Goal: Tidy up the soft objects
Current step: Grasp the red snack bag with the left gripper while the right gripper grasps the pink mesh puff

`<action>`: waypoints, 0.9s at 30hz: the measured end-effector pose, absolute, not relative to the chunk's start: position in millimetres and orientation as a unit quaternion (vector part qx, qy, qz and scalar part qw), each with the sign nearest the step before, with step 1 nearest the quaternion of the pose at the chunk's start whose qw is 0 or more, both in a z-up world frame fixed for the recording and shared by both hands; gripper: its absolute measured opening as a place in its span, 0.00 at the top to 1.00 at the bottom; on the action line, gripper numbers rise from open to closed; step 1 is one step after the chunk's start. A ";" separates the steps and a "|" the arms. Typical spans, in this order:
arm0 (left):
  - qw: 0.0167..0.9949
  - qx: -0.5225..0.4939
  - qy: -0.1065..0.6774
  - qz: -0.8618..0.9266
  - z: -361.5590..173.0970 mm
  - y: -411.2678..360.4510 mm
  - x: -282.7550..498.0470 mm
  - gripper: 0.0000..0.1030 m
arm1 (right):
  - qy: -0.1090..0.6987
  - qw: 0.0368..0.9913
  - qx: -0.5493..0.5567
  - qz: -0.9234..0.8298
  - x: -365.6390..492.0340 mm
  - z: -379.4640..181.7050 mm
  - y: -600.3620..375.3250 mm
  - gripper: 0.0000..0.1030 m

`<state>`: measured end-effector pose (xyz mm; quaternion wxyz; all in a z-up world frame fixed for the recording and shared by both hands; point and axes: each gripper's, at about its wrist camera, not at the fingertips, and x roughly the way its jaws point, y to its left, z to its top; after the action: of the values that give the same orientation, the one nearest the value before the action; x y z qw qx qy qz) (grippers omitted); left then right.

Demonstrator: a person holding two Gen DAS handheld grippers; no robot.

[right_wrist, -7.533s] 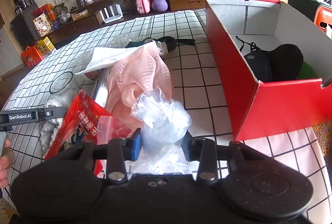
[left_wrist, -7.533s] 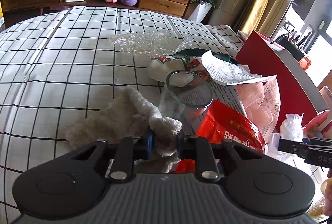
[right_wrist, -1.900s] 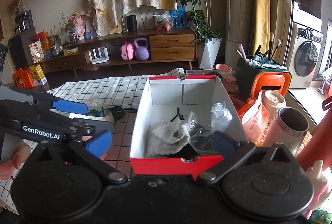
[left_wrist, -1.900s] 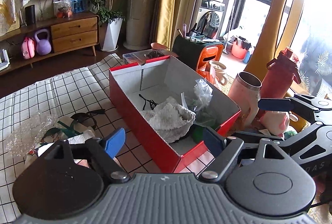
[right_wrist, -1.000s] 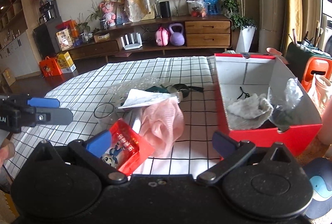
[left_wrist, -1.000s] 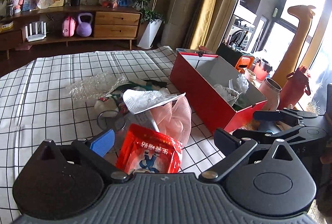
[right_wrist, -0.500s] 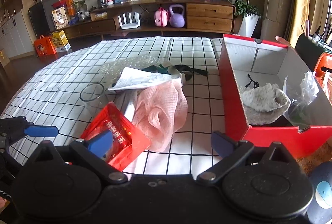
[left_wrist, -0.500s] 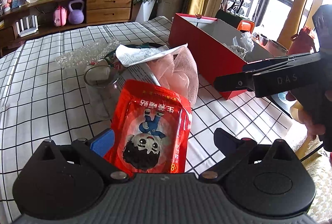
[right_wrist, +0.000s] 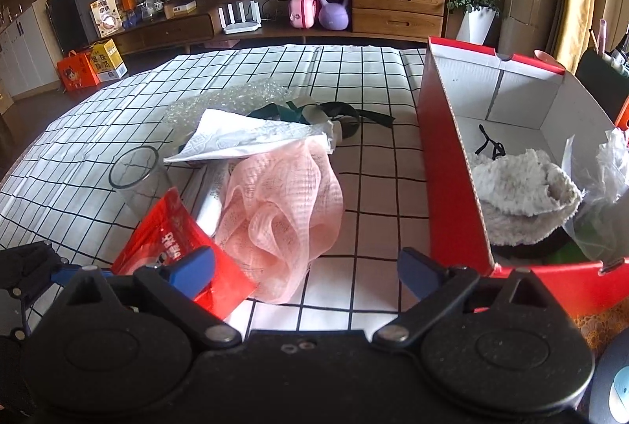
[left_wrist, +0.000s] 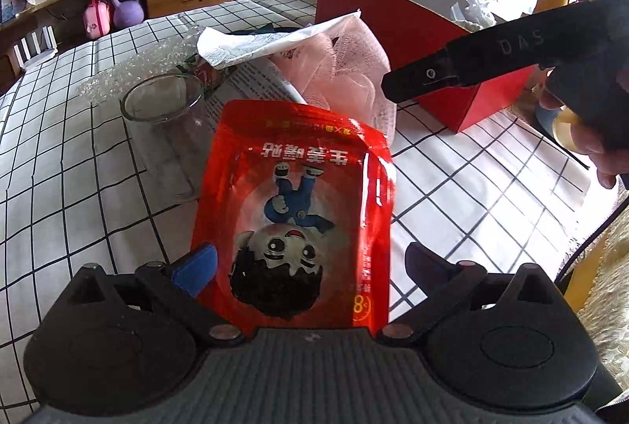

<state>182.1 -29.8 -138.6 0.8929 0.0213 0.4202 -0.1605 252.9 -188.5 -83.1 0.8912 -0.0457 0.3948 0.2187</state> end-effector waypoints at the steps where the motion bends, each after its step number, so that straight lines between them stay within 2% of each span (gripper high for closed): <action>1: 0.893 0.020 0.421 -0.158 -140.1 -29.2 184.8 0.01 | 0.395 0.891 -0.047 0.219 255.3 -83.4 -187.7 0.04; 8: 0.894 0.038 0.416 -0.162 -145.5 -35.0 196.0 0.01 | 0.392 0.892 -0.059 0.216 275.2 -88.1 -176.4 0.03; 11: 0.894 0.052 0.415 -0.163 -147.3 -38.8 198.4 0.00 | 0.385 0.896 -0.072 0.211 281.6 -89.8 -168.5 0.14; 14: 0.897 0.070 0.409 -0.153 -148.6 -41.6 198.5 0.00 | 0.383 0.894 -0.090 0.217 283.2 -92.2 -158.0 0.14; 21: 0.909 0.054 0.386 -0.146 -144.6 -36.8 190.6 0.00 | 0.402 0.884 -0.080 0.226 293.0 -101.8 -154.7 0.14; 27: 0.897 0.018 0.416 -0.146 -149.8 -29.4 205.2 0.00 | 0.410 0.881 -0.069 0.227 296.2 -105.9 -156.5 0.19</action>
<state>205.2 -29.4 -149.8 0.8974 0.0180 0.4160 -0.1460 296.2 -156.5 -105.9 0.8806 -0.0695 0.4101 0.2270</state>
